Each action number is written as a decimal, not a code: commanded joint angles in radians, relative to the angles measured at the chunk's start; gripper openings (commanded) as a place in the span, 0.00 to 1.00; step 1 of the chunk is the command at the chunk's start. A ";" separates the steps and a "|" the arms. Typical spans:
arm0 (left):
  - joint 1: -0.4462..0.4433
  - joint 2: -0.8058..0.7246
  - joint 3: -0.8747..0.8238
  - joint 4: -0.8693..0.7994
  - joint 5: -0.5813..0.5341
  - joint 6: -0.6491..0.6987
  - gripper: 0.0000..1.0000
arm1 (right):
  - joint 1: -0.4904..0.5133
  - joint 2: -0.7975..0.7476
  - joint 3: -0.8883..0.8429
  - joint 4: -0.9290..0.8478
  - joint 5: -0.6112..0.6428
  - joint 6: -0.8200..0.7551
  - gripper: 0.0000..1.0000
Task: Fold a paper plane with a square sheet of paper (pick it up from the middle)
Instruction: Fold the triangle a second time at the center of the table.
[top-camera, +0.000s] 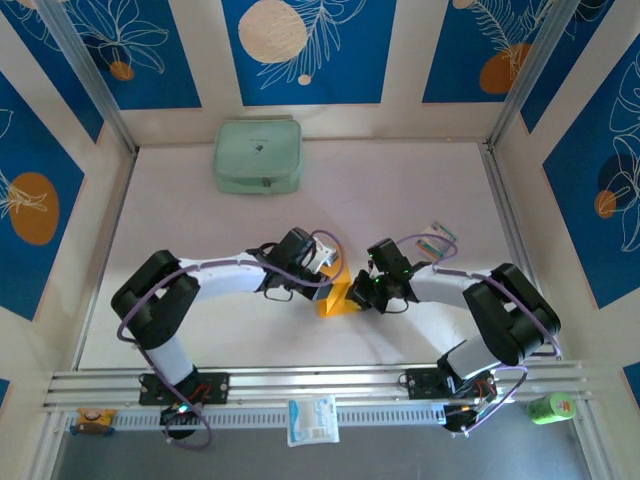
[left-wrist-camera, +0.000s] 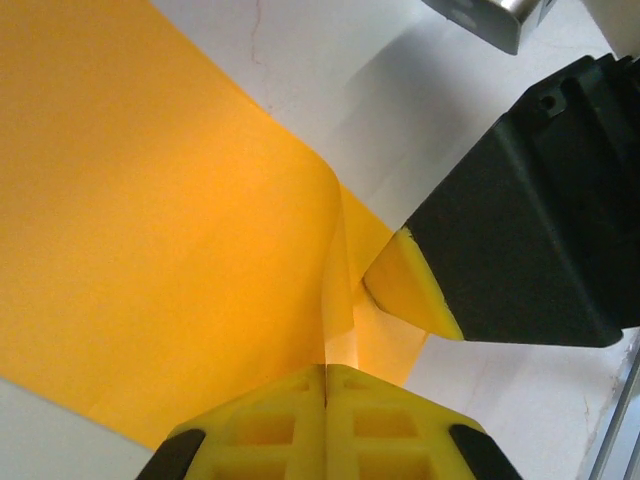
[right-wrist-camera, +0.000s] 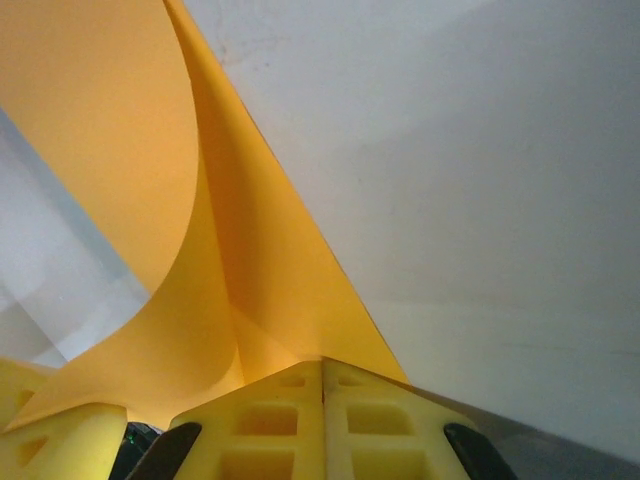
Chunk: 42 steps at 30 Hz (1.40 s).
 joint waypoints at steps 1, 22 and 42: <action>0.012 0.017 0.038 -0.057 0.026 0.050 0.00 | 0.019 -0.016 -0.019 -0.052 0.031 0.049 0.06; 0.013 0.075 0.079 -0.117 -0.154 0.085 0.00 | 0.036 0.015 -0.010 -0.083 0.064 0.031 0.05; 0.013 0.076 0.093 -0.158 -0.182 0.100 0.00 | 0.036 0.021 -0.001 -0.091 0.066 0.017 0.05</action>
